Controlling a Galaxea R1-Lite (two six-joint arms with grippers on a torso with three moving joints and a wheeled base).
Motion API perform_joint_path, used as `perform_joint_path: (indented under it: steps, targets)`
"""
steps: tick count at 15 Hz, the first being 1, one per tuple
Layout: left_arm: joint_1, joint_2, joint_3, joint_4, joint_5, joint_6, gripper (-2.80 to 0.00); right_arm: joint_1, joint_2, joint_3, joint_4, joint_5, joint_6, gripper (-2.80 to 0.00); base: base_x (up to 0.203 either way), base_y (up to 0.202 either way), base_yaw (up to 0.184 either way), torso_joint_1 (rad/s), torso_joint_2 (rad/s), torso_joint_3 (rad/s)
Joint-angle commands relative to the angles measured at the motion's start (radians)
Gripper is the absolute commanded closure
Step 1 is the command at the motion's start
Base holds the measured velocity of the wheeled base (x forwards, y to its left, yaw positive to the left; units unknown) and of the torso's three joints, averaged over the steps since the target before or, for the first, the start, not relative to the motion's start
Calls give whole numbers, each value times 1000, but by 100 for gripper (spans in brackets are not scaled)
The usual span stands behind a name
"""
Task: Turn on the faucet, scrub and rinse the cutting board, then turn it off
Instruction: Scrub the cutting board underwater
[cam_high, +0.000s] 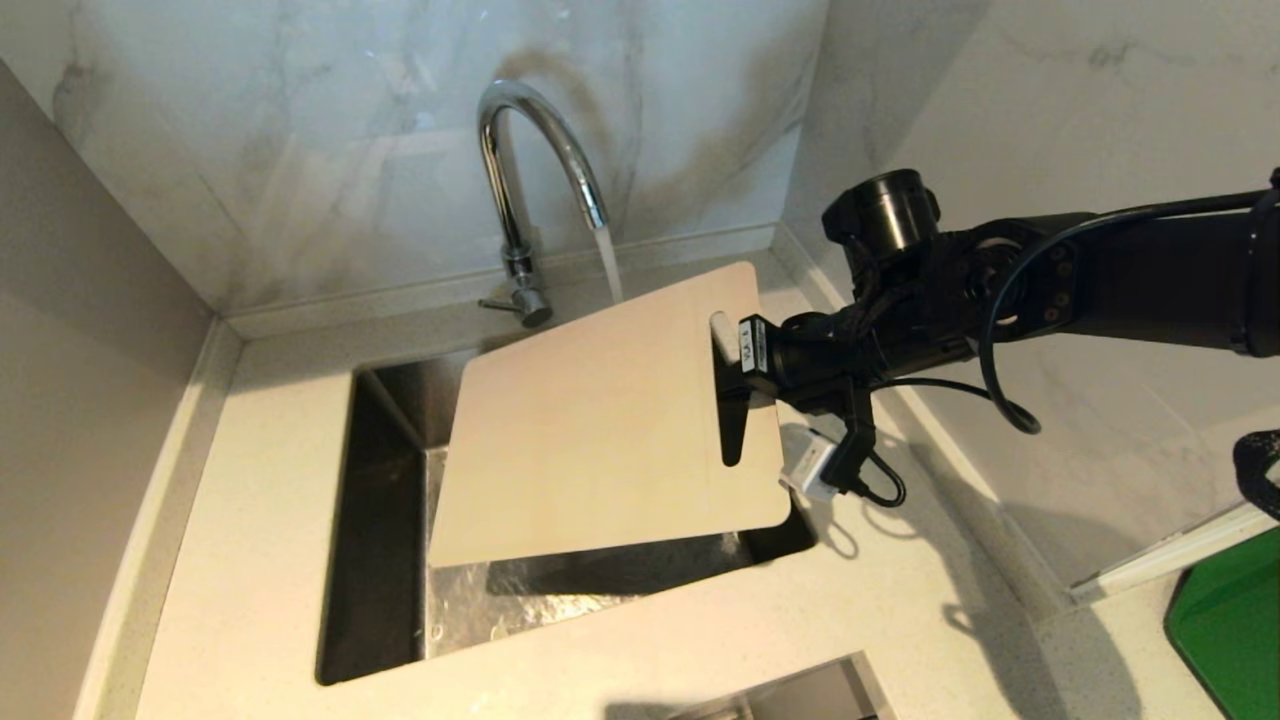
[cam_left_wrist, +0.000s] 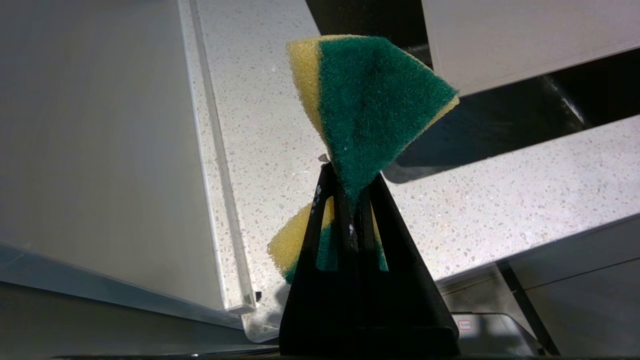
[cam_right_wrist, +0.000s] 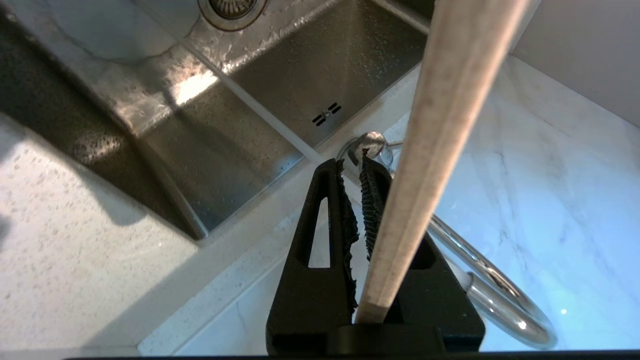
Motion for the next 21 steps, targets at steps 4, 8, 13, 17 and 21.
perform_joint_path:
  steps: [4, 8, 13, 17, 21]
  targets:
    - [0, -2, 3, 0, 0, 0, 0, 0, 40, -35, 2, 5, -16, 0, 0, 0, 0, 0, 0, 0]
    - [0, -3, 3, 0, 0, -1, 0, 2, 68, -74, 2, 8, -16, 0, 0, 0, 0, 0, 0, 0]
    - [0, -3, 3, 0, 0, 0, 0, 2, 106, -126, 3, 8, -16, 0, 0, 0, 0, 0, 0, 0]
    - [0, -2, 3, 0, 0, -1, 0, 2, 123, -141, 3, 8, -16, 0, 0, 0, 0, 0, 0, 0]
    - [0, -3, 3, 0, 0, 0, 0, 2, 121, -147, 3, 8, -16, 0, 0, 0, 0, 0, 0, 0]
